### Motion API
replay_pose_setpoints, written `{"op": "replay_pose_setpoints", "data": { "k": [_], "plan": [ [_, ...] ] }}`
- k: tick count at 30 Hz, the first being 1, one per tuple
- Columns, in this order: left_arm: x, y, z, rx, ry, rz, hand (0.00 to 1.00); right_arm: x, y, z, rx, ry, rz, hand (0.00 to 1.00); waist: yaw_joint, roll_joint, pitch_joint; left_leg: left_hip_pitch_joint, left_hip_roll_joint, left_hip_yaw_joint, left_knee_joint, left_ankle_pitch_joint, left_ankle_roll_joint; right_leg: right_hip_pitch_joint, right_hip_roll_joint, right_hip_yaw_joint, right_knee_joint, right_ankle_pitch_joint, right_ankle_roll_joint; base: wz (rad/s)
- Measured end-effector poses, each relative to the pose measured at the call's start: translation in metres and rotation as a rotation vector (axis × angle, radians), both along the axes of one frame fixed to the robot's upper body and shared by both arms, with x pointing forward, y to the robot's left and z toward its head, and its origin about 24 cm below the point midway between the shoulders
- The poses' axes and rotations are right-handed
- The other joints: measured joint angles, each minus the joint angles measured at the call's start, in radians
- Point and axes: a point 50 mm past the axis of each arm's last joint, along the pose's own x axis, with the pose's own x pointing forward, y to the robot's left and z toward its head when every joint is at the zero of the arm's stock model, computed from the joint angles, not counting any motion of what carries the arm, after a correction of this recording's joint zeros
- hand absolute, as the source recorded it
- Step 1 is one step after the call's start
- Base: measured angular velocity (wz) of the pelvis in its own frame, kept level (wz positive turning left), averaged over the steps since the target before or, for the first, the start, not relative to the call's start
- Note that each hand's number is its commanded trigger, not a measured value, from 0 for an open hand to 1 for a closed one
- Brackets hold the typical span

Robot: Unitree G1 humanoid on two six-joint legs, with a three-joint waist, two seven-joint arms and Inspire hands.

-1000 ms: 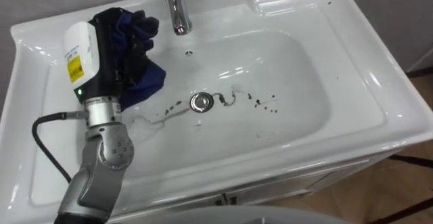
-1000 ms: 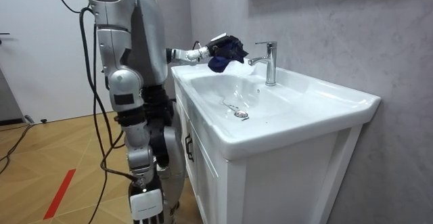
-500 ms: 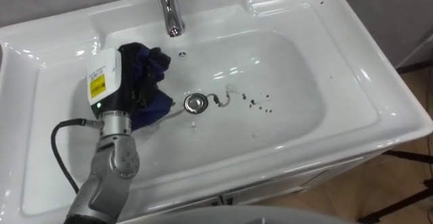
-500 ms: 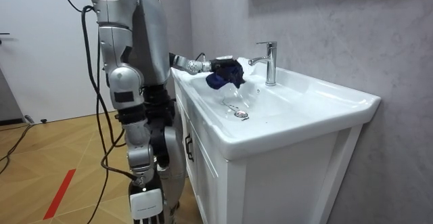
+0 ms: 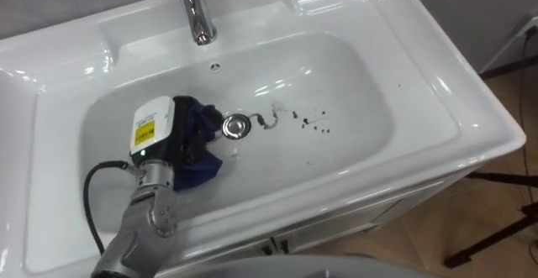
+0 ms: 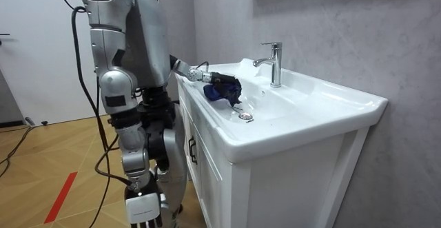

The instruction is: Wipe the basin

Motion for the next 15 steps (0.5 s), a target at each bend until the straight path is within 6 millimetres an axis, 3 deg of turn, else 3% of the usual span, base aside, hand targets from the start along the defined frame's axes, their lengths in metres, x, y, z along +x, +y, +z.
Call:
{"op": "replay_pose_setpoints", "data": {
  "k": [6, 15],
  "plan": [
    [-0.006, 0.005, -0.01, 0.019, 0.05, 0.018, 1.0, -0.002, -0.001, 0.0, -0.005, 0.001, 0.013, 0.0, -0.01, 0.004, -0.0034, 0.006, 0.0, 0.005, -0.003, 0.0, 0.0, 0.005, 0.0, 0.003, 0.003, 0.001, 0.0, -0.01],
    [-0.011, 0.009, -0.019, 0.05, 0.094, 0.024, 1.0, -0.007, -0.002, 0.0, -0.008, 0.017, 0.017, 0.0, -0.008, -0.003, -0.0006, 0.017, 0.001, 0.026, -0.008, 0.0, 0.0, 0.003, 0.003, 0.029, 0.005, 0.001, 0.0, -0.09]
  ]
}}
